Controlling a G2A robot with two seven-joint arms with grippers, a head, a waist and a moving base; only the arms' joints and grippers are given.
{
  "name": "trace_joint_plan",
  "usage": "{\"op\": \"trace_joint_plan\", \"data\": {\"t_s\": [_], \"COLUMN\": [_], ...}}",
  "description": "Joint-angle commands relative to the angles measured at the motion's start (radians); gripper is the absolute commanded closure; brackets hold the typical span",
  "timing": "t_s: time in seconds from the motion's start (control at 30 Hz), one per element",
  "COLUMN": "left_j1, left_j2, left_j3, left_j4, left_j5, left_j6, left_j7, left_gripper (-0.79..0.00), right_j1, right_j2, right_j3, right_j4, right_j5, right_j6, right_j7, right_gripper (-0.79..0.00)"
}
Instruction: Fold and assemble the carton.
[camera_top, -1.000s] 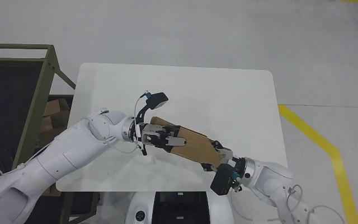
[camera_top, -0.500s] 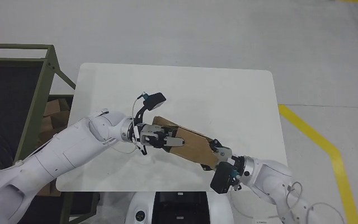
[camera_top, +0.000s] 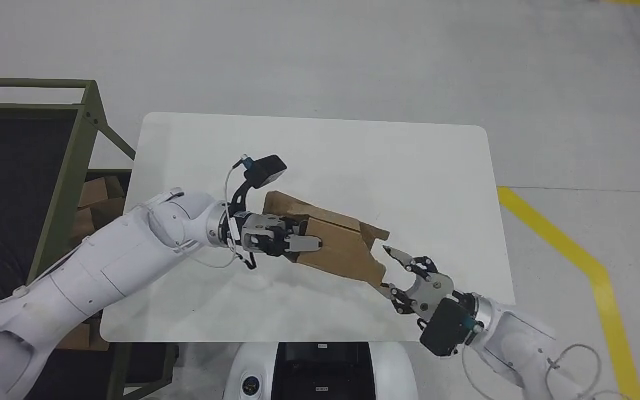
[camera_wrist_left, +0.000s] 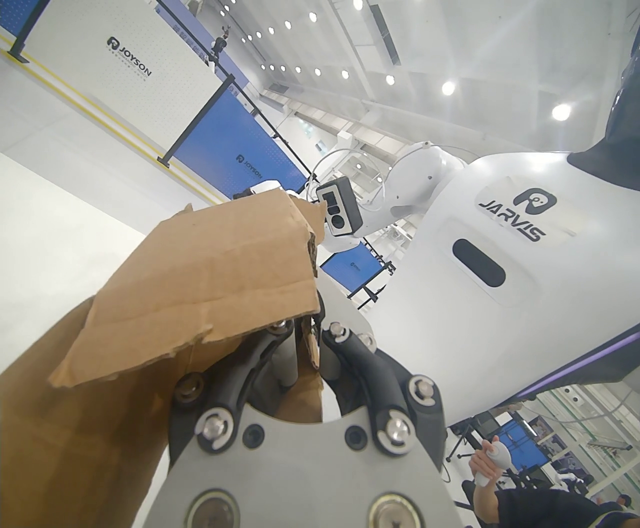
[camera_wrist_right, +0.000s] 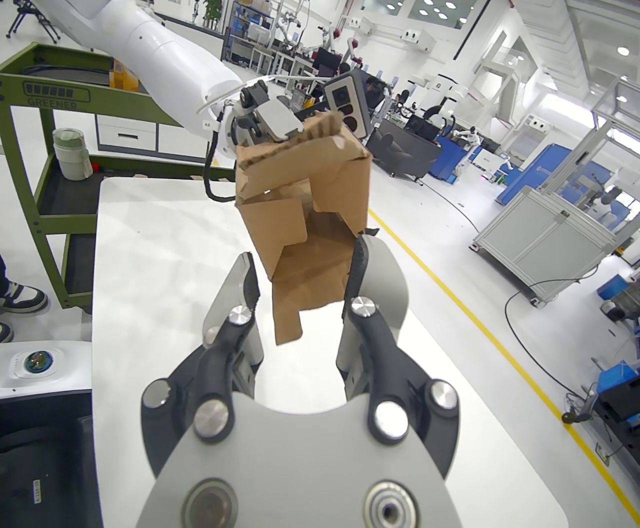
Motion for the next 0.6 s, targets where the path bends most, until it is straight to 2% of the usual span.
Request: {"op": "trace_joint_plan", "data": {"t_s": [0.0, 0.1, 0.13, 0.2, 0.37, 0.57], "left_j1": [0.010, 0.027, 0.034, 0.050, 0.101, 0.101], "left_j2": [0.001, 0.002, 0.001, -0.001, -0.008, -0.008], "left_j3": [-0.017, -0.047, -0.059, -0.085, -0.156, -0.156], "left_j4": [-0.003, -0.010, -0.012, -0.019, -0.016, -0.016], "left_j5": [0.018, 0.040, 0.049, 0.065, 0.097, 0.097], "left_j6": [0.000, 0.000, 0.000, 0.000, 0.000, 0.000], "left_j7": [0.000, 0.000, 0.000, 0.000, 0.000, 0.000], "left_gripper": [0.000, 0.000, 0.000, 0.000, 0.000, 0.000], "right_j1": [-0.027, -0.052, -0.058, -0.061, -0.063, -0.063], "right_j2": [0.002, 0.004, 0.005, 0.007, 0.008, 0.008], "right_j3": [0.025, 0.053, 0.061, 0.079, 0.093, 0.093], "right_j4": [0.008, 0.026, 0.032, 0.042, 0.044, 0.044], "right_j5": [0.029, 0.097, 0.129, 0.185, 0.218, 0.218], "right_j6": [-0.007, -0.041, -0.061, -0.111, -0.128, -0.128], "right_j7": [-0.021, -0.038, -0.037, -0.033, -0.026, -0.026], "right_gripper": [-0.366, -0.400, -0.453, -0.785, -0.785, -0.785]}}
